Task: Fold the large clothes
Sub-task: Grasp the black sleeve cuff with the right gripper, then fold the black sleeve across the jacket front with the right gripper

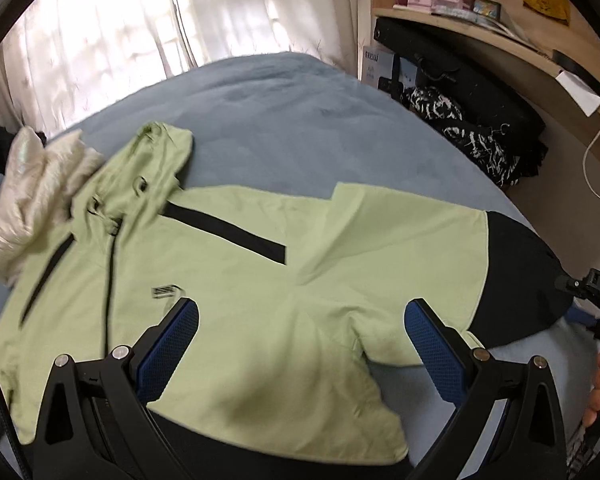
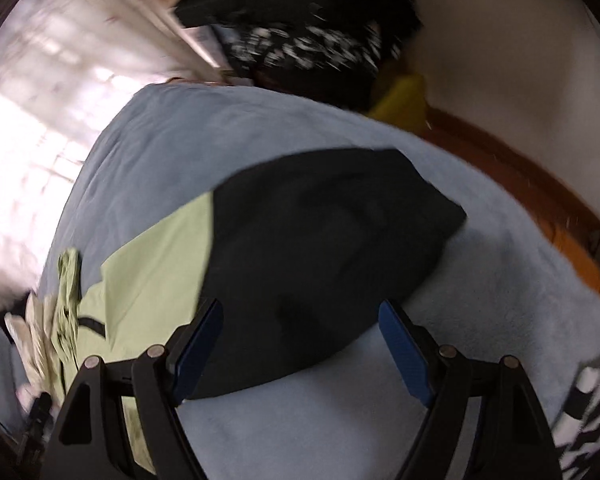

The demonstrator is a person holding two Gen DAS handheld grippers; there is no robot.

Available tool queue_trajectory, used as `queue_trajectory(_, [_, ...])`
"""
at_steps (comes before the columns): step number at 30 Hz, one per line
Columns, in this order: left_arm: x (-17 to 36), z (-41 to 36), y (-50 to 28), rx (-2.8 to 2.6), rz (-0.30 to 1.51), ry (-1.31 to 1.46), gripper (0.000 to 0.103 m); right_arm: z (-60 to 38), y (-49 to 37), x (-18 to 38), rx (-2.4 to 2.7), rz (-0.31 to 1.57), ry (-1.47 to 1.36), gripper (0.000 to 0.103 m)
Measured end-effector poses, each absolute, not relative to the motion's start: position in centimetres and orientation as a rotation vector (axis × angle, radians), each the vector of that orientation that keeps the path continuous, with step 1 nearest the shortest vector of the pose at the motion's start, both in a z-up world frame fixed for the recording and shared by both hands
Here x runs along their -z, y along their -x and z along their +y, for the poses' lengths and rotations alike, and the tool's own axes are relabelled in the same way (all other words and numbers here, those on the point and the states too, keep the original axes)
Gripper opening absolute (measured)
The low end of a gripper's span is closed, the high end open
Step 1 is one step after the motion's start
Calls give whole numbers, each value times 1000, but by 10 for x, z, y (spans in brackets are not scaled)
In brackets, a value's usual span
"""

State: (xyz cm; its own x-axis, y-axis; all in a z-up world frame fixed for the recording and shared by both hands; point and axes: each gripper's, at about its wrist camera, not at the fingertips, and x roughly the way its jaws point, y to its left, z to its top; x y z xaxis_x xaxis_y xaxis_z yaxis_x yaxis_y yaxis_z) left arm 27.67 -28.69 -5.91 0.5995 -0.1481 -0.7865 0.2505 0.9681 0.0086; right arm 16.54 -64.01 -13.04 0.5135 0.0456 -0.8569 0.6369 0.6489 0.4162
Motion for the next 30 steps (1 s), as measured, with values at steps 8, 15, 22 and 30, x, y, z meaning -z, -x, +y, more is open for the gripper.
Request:
queue_trajectory(8, [93,-303,-297,233,980,-88,95,-660,-178,161,413,906,-956,80])
queue_trajectory(15, [88,-289,-295,272,1045,-84,48,-649,-196,140,415,843,-834,5])
queue_trajectory(22, [53,-224,-279,227,974,-50,22,-529,-208,19,124,631,-511,5])
queue_trajectory(30, [35,-85,-260,34,934,103,24,-323,-225,-13,-277,662,-208,5])
